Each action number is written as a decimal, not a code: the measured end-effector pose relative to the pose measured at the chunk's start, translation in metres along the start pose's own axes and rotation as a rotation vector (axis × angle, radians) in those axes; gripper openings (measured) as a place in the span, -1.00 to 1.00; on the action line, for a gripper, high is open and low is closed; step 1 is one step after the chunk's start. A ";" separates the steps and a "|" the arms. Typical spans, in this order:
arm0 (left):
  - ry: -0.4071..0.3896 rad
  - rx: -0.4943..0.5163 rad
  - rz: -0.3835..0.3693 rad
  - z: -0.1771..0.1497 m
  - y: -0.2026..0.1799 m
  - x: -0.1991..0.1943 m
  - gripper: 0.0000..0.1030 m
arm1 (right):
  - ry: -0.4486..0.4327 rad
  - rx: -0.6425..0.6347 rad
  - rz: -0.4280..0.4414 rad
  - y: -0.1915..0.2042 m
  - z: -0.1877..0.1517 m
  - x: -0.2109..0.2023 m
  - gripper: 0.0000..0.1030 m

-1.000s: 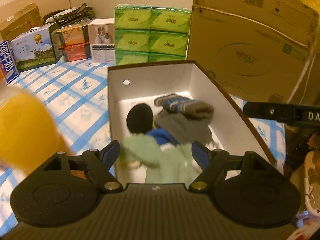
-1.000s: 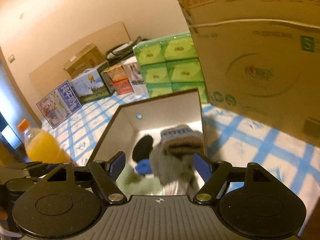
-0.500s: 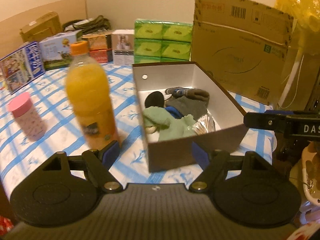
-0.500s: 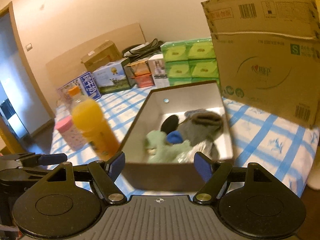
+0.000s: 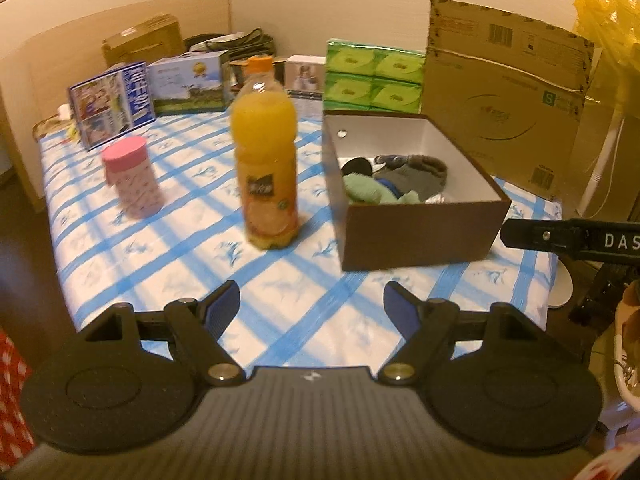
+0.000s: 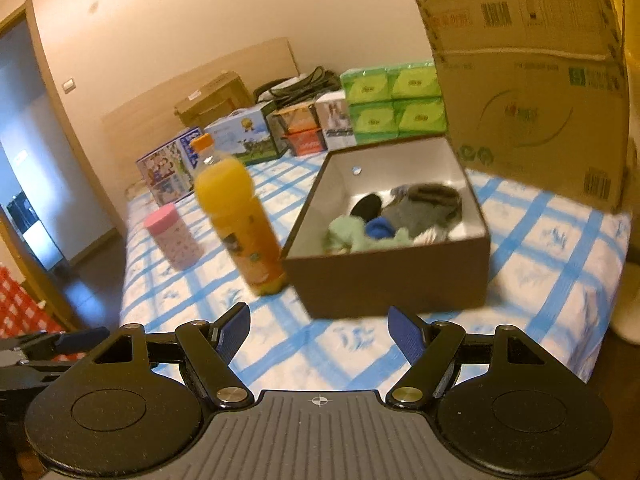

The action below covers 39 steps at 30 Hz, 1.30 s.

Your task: Organize soft objects

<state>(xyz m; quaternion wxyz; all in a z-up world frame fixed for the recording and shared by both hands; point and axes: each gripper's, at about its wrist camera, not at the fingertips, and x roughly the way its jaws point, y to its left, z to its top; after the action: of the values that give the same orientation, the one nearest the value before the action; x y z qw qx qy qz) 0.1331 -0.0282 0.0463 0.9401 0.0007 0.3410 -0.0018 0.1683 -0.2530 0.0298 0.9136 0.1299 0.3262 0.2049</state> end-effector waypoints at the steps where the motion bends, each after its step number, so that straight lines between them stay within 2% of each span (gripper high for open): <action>1: 0.001 -0.006 0.006 -0.004 0.002 -0.005 0.50 | 0.006 0.001 -0.002 0.004 -0.005 -0.002 0.47; 7: 0.015 -0.048 0.023 -0.035 0.015 -0.027 0.50 | 0.023 -0.016 -0.025 0.024 -0.033 -0.011 0.47; 17: 0.019 -0.036 0.047 -0.070 0.023 -0.057 0.50 | 0.034 -0.019 -0.053 0.044 -0.071 -0.035 0.47; 28: 0.020 -0.032 0.029 -0.090 0.017 -0.081 0.50 | 0.063 -0.063 -0.051 0.053 -0.099 -0.049 0.47; 39: 0.060 -0.044 0.036 -0.106 0.018 -0.084 0.50 | 0.101 -0.114 -0.020 0.061 -0.117 -0.048 0.47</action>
<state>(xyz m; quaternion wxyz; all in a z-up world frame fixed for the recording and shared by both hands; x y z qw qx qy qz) 0.0002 -0.0092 0.0188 0.9292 -0.0138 0.3687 0.0224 0.0407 -0.2089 -0.0090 0.9039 0.0641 0.3610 0.2203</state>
